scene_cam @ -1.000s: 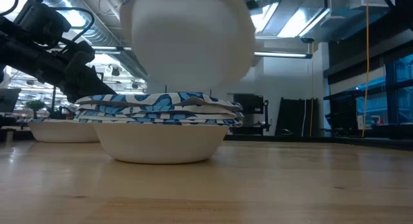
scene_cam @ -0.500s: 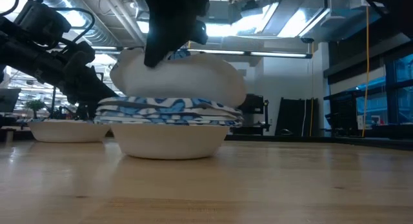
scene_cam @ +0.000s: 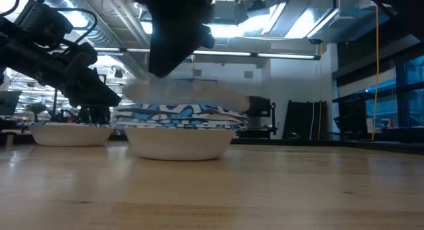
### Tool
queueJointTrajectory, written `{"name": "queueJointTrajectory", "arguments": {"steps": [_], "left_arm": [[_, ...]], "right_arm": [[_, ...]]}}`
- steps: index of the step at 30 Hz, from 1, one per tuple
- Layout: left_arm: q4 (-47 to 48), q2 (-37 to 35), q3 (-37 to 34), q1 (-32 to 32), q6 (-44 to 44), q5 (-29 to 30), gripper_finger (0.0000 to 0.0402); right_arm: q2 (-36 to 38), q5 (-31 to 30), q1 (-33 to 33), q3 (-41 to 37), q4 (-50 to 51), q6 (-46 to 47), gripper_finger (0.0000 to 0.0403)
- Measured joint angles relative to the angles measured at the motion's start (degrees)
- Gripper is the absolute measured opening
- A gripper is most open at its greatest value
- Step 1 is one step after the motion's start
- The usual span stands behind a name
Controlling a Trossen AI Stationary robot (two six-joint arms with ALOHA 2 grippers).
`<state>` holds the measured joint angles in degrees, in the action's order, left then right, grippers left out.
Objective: Nest bowls inside each other
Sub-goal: Stack the blue patterned bowl on the stacked blue patterned bowls
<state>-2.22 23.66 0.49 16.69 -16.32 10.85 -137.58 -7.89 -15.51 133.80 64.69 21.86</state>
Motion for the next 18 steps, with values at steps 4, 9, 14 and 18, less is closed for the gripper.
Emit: {"name": "queueJointTrajectory", "arguments": {"steps": [4,9,14,18], "left_arm": [[0.0,0.0,-0.01,0.0,0.0,0.0,0.016],[0.0,0.0,-0.01,0.0,0.0,0.0,0.016],[0.09,0.0,0.0,0.0,0.18,-2.33,0.016],[0.05,-0.04,0.0,-0.02,-0.12,-6.07,0.016]], "right_arm": [[0.22,-0.01,-0.07,0.0,-1.49,-0.88,0.0101],[0.24,-0.18,0.51,0.0,-0.72,-0.04,0.0108],[0.63,-7.19,1.09,0.0,5.28,-1.3,0.0112],[1.69,-16.77,0.92,0.02,7.08,-2.67,0.0112]]}}
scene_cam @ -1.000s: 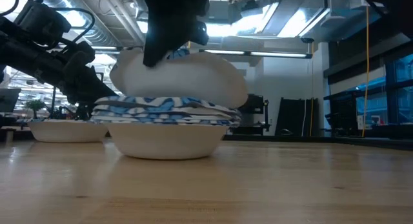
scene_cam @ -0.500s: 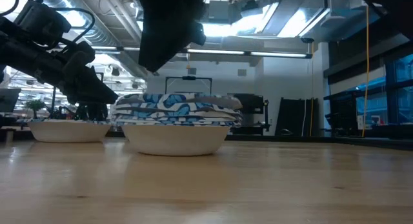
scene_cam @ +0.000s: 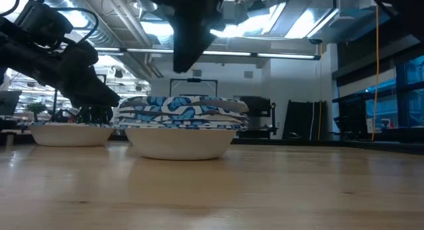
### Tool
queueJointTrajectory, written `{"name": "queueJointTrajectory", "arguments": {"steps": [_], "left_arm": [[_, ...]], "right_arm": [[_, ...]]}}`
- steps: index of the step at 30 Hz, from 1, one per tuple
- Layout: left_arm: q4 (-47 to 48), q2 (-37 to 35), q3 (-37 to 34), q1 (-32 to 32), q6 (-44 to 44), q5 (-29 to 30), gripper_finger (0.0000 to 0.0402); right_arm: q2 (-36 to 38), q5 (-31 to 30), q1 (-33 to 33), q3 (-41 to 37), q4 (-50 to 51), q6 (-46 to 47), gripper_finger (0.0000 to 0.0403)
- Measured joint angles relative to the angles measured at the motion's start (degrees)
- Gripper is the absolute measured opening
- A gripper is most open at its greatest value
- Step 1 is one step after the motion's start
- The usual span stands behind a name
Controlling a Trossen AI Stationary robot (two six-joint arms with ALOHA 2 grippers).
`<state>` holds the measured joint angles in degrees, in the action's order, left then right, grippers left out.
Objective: Nest bowls inside each other
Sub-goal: Stack the blue patterned bowl on the stacked blue patterned bowls
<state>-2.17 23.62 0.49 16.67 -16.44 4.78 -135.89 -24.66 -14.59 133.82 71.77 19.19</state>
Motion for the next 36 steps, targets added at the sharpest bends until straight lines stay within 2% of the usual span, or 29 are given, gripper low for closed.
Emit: {"name": "queueJointTrajectory", "arguments": {"steps": [5,11,16,24,31,36], "left_arm": [[-1.65,0.0,0.0,0.0,-1.19,-1.05,0.016],[-5.31,0.0,0.0,0.0,3.13,-1.07,0.016],[-8.08,0.0,0.0,0.0,3.38,-1.07,0.016],[-7.88,0.0,0.0,0.0,3.38,-1.07,0.016],[-7.69,0.0,0.0,0.0,1.65,-1.14,0.016],[-7.7,0.0,0.0,0.0,1.65,-1.53,0.016]], "right_arm": [[1.47,-1.2,-0.09,0.0,0.15,-1.89,0.0113],[2.45,-2.74,0.9,0.0,-0.1,-3.18,0.0113],[4.38,-3.15,1.47,-0.04,-0.22,-3.27,0.0111],[9.18,-5.44,1.47,0.0,0.54,-3.44,0.0078],[15.05,-10.32,0.9,-0.02,7.9,0.18,0.0048],[22.22,-19.63,-0.77,-0.02,11.39,4.08,0.0038]]}}
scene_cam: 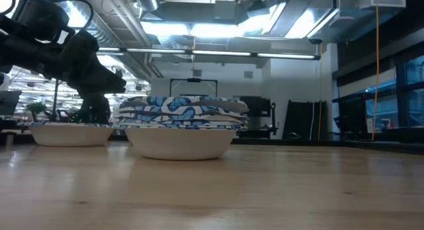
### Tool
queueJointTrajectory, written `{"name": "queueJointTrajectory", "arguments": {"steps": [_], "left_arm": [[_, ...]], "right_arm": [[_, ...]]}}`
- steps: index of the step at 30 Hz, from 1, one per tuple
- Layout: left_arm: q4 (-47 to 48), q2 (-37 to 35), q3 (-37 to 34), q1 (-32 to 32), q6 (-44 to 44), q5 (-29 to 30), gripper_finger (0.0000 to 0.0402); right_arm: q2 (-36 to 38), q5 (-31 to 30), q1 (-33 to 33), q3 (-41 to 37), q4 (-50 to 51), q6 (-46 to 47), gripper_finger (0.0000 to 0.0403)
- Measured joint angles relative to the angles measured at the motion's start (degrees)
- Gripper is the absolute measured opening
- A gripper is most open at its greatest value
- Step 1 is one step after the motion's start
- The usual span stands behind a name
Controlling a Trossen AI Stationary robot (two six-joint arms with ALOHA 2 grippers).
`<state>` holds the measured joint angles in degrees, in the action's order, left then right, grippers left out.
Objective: Nest bowls inside each other
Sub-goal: Stack the blue patterned bowl on the stacked blue patterned bowls
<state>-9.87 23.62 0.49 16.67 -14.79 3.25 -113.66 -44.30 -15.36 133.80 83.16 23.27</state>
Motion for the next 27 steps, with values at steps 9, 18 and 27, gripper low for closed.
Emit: {"name": "queueJointTrajectory", "arguments": {"steps": [9,18,27], "left_arm": [[-0.04,-0.01,0.0,0.02,0.22,0.06,0.016],[-0.1,0.0,0.0,0.07,0.35,0.73,0.016],[-0.15,0.0,0.0,0.07,0.32,5.04,0.016]], "right_arm": [[13.17,-27.05,-5.69,-7.56,6.14,15.25,0.0038],[28.09,-30.83,-7.07,-40.41,-1.73,30.34,0.0038],[39.22,-21.77,-5.41,-69.4,-31.78,23.25,0.0038]]}}
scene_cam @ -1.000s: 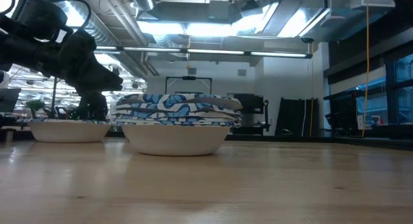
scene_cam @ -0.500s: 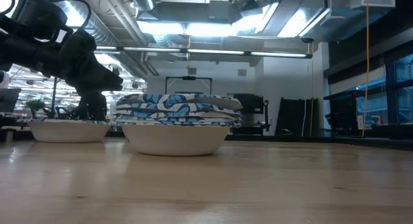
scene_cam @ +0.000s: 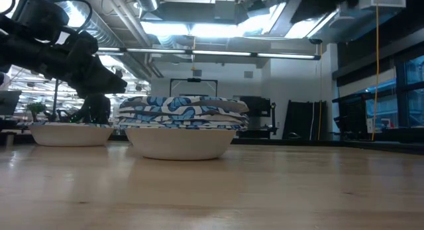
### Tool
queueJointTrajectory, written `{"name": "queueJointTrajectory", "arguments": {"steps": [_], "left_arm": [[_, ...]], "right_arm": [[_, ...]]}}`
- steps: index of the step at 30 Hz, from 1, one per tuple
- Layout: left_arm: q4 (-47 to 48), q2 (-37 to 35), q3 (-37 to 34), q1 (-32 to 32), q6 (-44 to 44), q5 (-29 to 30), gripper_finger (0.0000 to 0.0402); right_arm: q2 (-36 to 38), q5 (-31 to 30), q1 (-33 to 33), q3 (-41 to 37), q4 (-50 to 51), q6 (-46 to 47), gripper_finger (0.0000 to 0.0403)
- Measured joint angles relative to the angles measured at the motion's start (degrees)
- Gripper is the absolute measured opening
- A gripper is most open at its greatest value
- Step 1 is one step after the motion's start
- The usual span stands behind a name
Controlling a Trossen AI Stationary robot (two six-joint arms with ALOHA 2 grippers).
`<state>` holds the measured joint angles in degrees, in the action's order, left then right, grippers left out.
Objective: Nest bowls inside each other
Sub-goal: Stack the blue patterned bowl on the stacked blue patterned bowls
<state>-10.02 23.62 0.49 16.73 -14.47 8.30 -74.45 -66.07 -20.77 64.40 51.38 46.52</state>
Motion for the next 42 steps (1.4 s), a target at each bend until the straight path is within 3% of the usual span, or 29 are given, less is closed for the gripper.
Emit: {"name": "queueJointTrajectory", "arguments": {"steps": [9,13,19,29,37,42], "left_arm": [[-0.07,0.0,0.0,0.02,-1.87,3.2,0.016],[-0.13,0.0,0.0,0.0,-1.94,3.19,0.016],[-0.13,0.0,0.0,0.0,-3.11,4.68,0.016],[-0.15,0.0,0.0,0.0,-2.97,7.63,0.016],[-0.26,0.24,2.38,0.0,4.6,7.13,0.0156],[5.26,4.71,8.51,0.18,11.98,7.1,0.0155]], "right_arm": [[8.79,21.13,9.87,-23.56,-49.3,-29.35,0.0038],[12.76,30.75,17.23,-31.77,-61.81,-34.93,0.0038],[17.5,46.72,29.41,-39.31,-67.98,-38.0,0.0038],[18.37,69.6,46.47,-43.82,-70.92,-42.73,0.0038],[18.37,82.53,54.43,-45.57,-78.09,-39.22,0.0038],[18.35,80.62,54.53,-45.59,-81.01,-39.3,0.0038]]}}
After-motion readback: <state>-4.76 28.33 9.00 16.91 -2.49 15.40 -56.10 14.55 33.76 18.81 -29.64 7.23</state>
